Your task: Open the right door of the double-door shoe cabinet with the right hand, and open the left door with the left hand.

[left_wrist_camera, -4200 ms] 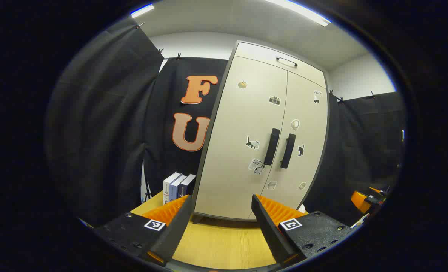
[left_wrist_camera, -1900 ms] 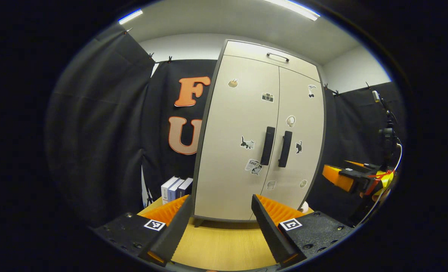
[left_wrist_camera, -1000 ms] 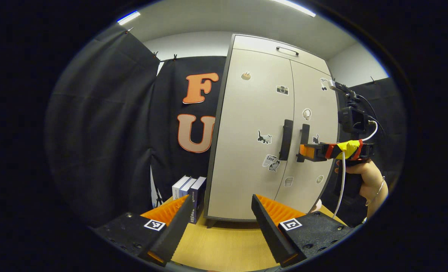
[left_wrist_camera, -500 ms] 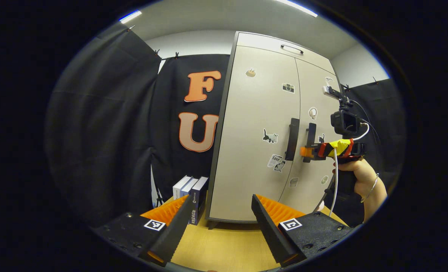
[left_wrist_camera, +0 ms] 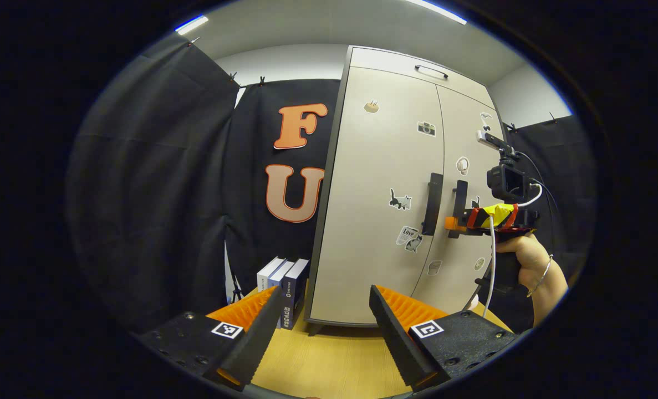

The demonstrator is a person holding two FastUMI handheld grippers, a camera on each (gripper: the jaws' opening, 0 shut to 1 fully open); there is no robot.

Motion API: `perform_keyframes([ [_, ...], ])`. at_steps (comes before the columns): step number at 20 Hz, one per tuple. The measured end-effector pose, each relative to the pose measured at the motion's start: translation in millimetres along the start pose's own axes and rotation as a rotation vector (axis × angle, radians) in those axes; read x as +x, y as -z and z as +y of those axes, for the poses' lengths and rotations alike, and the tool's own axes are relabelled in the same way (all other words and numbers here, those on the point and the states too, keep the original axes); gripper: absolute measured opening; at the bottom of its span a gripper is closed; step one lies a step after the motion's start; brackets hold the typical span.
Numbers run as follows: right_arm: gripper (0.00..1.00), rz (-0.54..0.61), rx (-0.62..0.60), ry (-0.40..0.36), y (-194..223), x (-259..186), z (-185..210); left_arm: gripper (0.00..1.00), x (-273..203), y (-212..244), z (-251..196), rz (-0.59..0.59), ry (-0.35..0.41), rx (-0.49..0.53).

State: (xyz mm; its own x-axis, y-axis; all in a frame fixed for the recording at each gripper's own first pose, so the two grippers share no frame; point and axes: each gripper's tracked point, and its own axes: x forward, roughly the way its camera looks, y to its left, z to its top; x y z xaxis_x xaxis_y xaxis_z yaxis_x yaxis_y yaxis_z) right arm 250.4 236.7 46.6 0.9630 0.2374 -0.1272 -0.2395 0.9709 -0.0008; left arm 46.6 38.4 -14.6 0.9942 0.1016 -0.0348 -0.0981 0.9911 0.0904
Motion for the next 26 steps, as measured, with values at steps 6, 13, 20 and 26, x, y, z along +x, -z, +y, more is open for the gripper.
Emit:
perform_keyframes([
  [6,0.18,0.016,-0.016,-0.033,0.9,-16.1,-2.8,0.95,-22.3,-1.5,1.3,0.0,-0.02,-0.003],
  [13,0.18,-0.005,-0.051,-0.054,0.2,-36.3,-12.1,0.95,-48.4,-14.1,-4.5,-0.038,-0.027,0.003],
  [20,0.18,0.001,-0.028,-0.077,2.2,-55.7,-21.3,0.95,-62.6,-25.3,-11.1,-0.068,-0.021,0.008],
  [26,0.18,-0.003,-0.038,-0.085,2.5,-63.9,-28.8,0.95,-59.1,-31.2,-19.0,-0.079,-0.007,0.019],
])
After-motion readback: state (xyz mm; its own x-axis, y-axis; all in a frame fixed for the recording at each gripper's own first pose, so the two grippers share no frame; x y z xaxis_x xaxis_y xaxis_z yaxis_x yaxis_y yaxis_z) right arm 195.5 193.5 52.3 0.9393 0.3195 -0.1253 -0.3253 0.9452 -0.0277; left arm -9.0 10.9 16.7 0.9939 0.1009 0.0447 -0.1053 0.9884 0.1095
